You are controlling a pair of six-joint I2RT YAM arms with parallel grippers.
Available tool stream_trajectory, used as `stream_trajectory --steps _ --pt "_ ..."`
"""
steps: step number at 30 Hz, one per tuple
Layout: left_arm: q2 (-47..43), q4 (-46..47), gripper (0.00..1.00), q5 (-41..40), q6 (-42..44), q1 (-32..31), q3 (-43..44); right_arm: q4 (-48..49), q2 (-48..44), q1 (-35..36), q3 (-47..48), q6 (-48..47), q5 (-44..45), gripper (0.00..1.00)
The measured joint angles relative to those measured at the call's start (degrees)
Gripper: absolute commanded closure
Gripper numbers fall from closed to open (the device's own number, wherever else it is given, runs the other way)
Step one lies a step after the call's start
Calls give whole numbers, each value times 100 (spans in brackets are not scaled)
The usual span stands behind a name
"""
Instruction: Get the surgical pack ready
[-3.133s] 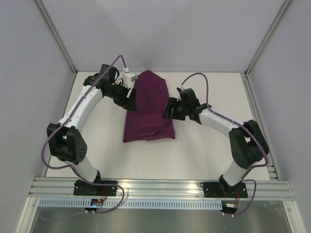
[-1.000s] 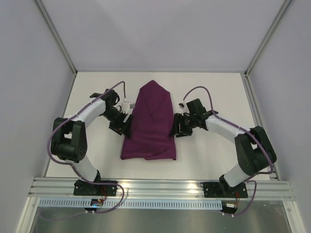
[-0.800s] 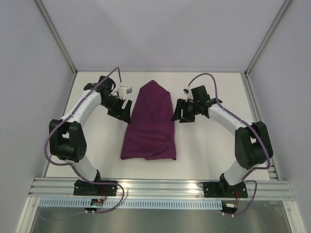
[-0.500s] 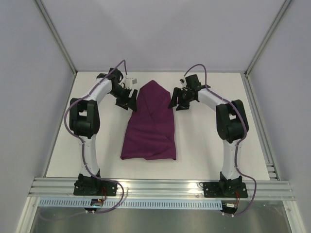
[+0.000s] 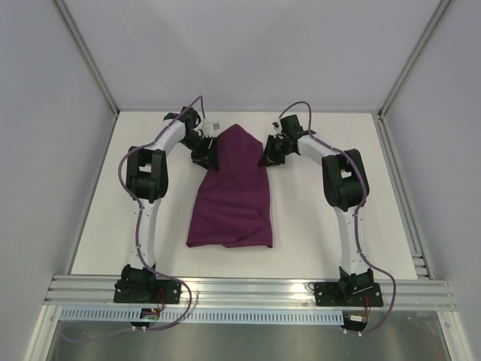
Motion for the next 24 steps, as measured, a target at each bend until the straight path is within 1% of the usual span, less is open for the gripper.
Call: stream_trajectory --steps 1,2,4,6,7,8,9,12,15,18,22,24 --pt "55 -2 49 70 -31 -11 68 15 61 0 70 22 2 91" --pt "96 24 56 122 -44 -17 98 22 101 -2 127 33 -4 97" --pt "127 90 58 221 -87 -15 103 24 142 -4 203 55 -22 99" --pt "66 297 70 352 -105 -9 -9 28 146 -11 260 57 -37 99" --pt "-44 501 87 409 -114 -2 -205 39 144 -11 295 42 -55 99" --pt "-212 645 95 455 -129 7 -428 48 136 -11 306 33 -61 100" --pt "-345 752 100 466 -90 13 -586 48 116 -11 306 11 -74 100" --pt "-907 955 100 514 17 35 -940 59 -52 -13 286 -81 -164 100" --pt "-1532 1034 100 647 164 42 -1261 216 -538 -13 13 -210 -293 99" --pt "-2267 1176 100 754 420 61 -1797 380 -1255 -13 -446 -352 -437 100" --pt "-3182 1268 100 914 817 114 -2546 664 -2487 26 -1414 -557 -669 100" --pt "-3556 1316 100 1034 1019 120 -2909 826 -2957 94 -1880 -625 -730 100"
